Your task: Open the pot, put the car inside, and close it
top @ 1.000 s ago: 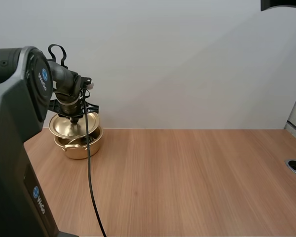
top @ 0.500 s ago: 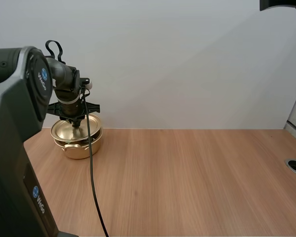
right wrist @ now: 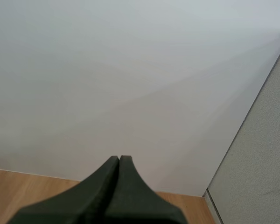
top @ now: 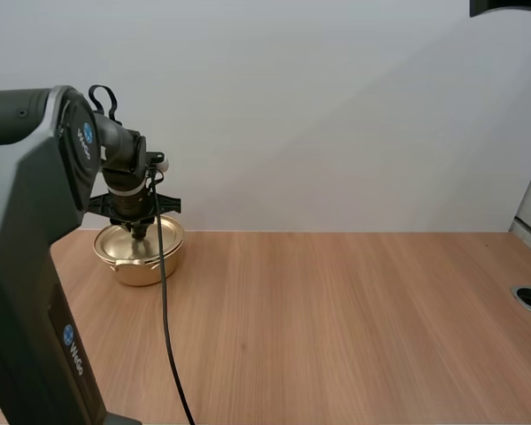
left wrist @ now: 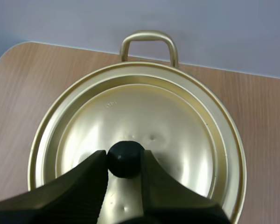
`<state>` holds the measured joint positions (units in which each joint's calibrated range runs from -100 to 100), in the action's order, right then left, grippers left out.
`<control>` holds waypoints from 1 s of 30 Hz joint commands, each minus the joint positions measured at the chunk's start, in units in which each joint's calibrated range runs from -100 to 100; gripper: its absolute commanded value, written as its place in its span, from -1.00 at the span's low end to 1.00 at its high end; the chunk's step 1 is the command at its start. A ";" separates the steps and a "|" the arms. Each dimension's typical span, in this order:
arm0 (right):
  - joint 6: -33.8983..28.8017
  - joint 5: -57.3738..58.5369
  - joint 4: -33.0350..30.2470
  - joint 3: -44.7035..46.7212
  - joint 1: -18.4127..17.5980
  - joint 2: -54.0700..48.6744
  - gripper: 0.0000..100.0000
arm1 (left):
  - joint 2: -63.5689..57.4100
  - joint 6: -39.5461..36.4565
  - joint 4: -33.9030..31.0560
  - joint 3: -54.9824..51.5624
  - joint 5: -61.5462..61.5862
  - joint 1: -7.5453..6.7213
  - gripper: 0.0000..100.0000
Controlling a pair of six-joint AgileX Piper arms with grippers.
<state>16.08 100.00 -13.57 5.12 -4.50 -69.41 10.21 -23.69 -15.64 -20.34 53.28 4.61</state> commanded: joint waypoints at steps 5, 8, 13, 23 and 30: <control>0.01 0.00 0.24 -0.30 0.04 -0.43 -1.00 | 1.25 -0.06 0.41 -0.01 0.31 -0.01 -1.00; 0.01 0.00 0.72 -0.30 0.04 -0.42 -1.00 | 1.37 -0.06 0.41 -0.01 0.31 -0.01 -1.00; 0.01 0.00 1.31 -0.30 0.04 -0.42 -1.00 | 1.50 -0.06 0.41 -0.01 0.14 -0.01 -1.00; 0.01 0.00 1.40 -0.30 0.04 -0.42 -1.00 | 1.50 4.86 0.09 -0.01 -0.75 -1.04 0.60; 0.01 0.00 1.55 -0.30 0.04 -0.42 -1.00 | -0.03 6.44 -0.50 -0.01 -4.90 -2.11 1.00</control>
<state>16.08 100.00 -12.09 4.87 -4.50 -69.85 10.45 -17.25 -15.82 -20.48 49.83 2.53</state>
